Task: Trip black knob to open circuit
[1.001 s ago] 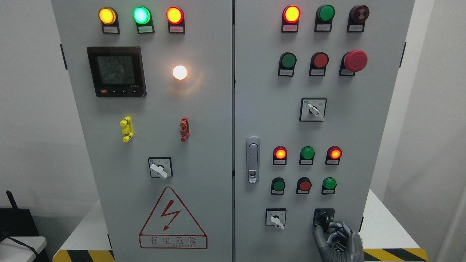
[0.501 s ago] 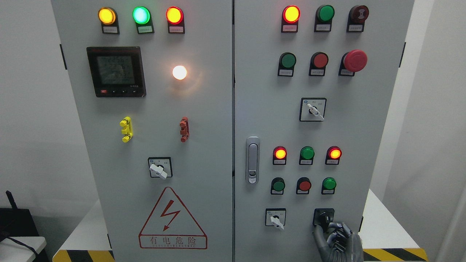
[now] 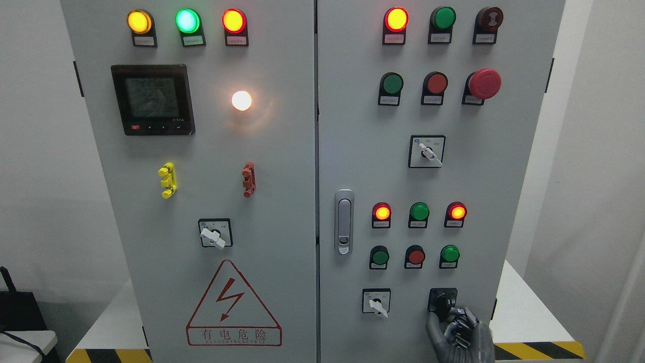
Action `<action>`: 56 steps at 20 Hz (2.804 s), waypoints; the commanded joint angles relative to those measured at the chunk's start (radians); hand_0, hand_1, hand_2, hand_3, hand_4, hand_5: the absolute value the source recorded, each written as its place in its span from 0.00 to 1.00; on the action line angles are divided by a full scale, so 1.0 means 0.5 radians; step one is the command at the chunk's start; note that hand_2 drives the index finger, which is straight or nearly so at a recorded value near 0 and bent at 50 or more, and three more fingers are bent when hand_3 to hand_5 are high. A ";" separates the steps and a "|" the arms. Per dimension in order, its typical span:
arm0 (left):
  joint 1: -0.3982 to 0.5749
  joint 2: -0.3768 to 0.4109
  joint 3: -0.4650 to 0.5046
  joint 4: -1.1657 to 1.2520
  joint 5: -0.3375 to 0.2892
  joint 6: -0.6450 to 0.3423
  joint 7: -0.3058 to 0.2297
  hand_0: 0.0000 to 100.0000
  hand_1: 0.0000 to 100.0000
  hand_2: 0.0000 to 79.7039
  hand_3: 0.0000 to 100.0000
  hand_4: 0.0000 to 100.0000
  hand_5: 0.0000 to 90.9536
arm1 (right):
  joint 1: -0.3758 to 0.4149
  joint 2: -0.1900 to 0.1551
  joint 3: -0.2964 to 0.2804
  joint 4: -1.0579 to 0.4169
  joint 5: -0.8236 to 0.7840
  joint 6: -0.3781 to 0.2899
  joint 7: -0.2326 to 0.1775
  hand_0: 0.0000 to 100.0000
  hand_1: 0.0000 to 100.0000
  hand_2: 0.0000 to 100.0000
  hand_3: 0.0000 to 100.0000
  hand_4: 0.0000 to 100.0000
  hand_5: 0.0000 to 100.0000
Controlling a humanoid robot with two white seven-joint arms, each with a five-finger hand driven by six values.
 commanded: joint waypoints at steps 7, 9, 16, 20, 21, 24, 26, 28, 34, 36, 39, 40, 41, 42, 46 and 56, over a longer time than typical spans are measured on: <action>-0.015 0.001 0.000 0.000 -0.068 0.001 0.002 0.12 0.39 0.00 0.00 0.00 0.00 | -0.001 0.000 0.024 -0.006 -0.028 -0.006 -0.010 0.62 0.85 0.67 0.94 0.95 0.98; -0.015 0.001 0.000 0.000 -0.068 0.001 0.002 0.12 0.39 0.00 0.00 0.00 0.00 | -0.001 0.000 0.024 -0.006 -0.028 -0.006 -0.007 0.62 0.85 0.67 0.94 0.95 0.98; -0.015 0.001 0.000 0.000 -0.068 0.001 0.002 0.12 0.39 0.00 0.00 0.00 0.00 | -0.007 -0.003 0.006 -0.006 -0.028 -0.015 -0.010 0.63 0.85 0.66 0.94 0.95 0.98; -0.015 0.001 0.000 0.000 -0.064 0.001 0.002 0.12 0.39 0.00 0.00 0.00 0.00 | -0.007 -0.003 0.000 -0.006 -0.024 -0.022 -0.013 0.63 0.85 0.66 0.94 0.95 0.98; -0.015 0.001 0.000 0.000 -0.068 0.001 0.002 0.12 0.39 0.00 0.00 0.00 0.00 | -0.007 -0.003 -0.003 -0.006 -0.024 -0.022 -0.010 0.63 0.84 0.66 0.94 0.95 0.98; -0.015 0.001 0.000 0.000 -0.064 0.001 0.002 0.12 0.39 0.00 0.00 0.00 0.00 | -0.007 -0.003 -0.007 -0.006 -0.024 -0.025 -0.013 0.63 0.84 0.65 0.94 0.95 0.98; -0.015 0.001 0.000 0.000 -0.064 0.001 0.002 0.12 0.39 0.00 0.00 0.00 0.00 | -0.007 -0.003 -0.007 -0.006 -0.024 -0.028 -0.013 0.63 0.84 0.65 0.94 0.95 0.98; -0.015 0.001 0.000 0.000 -0.068 0.001 0.002 0.12 0.39 0.00 0.00 0.00 0.00 | -0.007 -0.003 -0.007 -0.006 -0.021 -0.037 -0.016 0.62 0.84 0.65 0.93 0.95 0.98; -0.015 -0.003 0.000 0.000 -0.064 0.001 0.002 0.12 0.39 0.00 0.00 0.00 0.00 | -0.007 -0.003 -0.007 -0.006 -0.018 -0.046 -0.016 0.62 0.83 0.63 0.93 0.95 0.98; -0.015 -0.003 0.000 0.000 -0.068 0.001 0.002 0.12 0.39 0.00 0.00 0.00 0.00 | -0.007 -0.003 -0.007 -0.006 -0.018 -0.046 -0.016 0.61 0.83 0.63 0.92 0.95 0.98; -0.015 -0.003 0.000 0.000 -0.064 0.001 0.002 0.12 0.39 0.00 0.00 0.00 0.00 | -0.007 -0.006 -0.007 -0.006 -0.018 -0.052 -0.013 0.61 0.83 0.63 0.92 0.94 0.98; -0.015 -0.003 0.000 0.000 -0.064 0.001 0.002 0.12 0.39 0.00 0.00 0.00 0.00 | -0.007 -0.006 -0.007 -0.006 -0.021 -0.052 -0.013 0.61 0.84 0.63 0.92 0.94 0.98; -0.015 -0.003 0.000 0.000 -0.064 0.001 0.002 0.12 0.39 0.00 0.00 0.00 0.00 | -0.007 -0.003 -0.007 -0.006 -0.021 -0.052 -0.013 0.61 0.84 0.62 0.92 0.94 0.98; -0.015 0.000 0.000 0.000 -0.064 0.001 0.002 0.12 0.39 0.00 0.00 0.00 0.00 | -0.007 -0.003 -0.007 -0.006 -0.021 -0.052 -0.013 0.61 0.84 0.62 0.92 0.94 0.98; -0.015 0.001 0.000 0.000 -0.064 0.001 0.002 0.12 0.39 0.00 0.00 0.00 0.00 | -0.007 -0.006 -0.004 -0.006 -0.021 -0.074 -0.010 0.57 0.84 0.61 0.92 0.94 0.99; -0.015 0.001 0.000 0.000 -0.068 0.001 0.002 0.12 0.39 0.00 0.00 0.00 0.00 | -0.004 -0.003 -0.004 -0.006 -0.021 -0.074 -0.007 0.48 0.82 0.62 0.93 0.95 0.98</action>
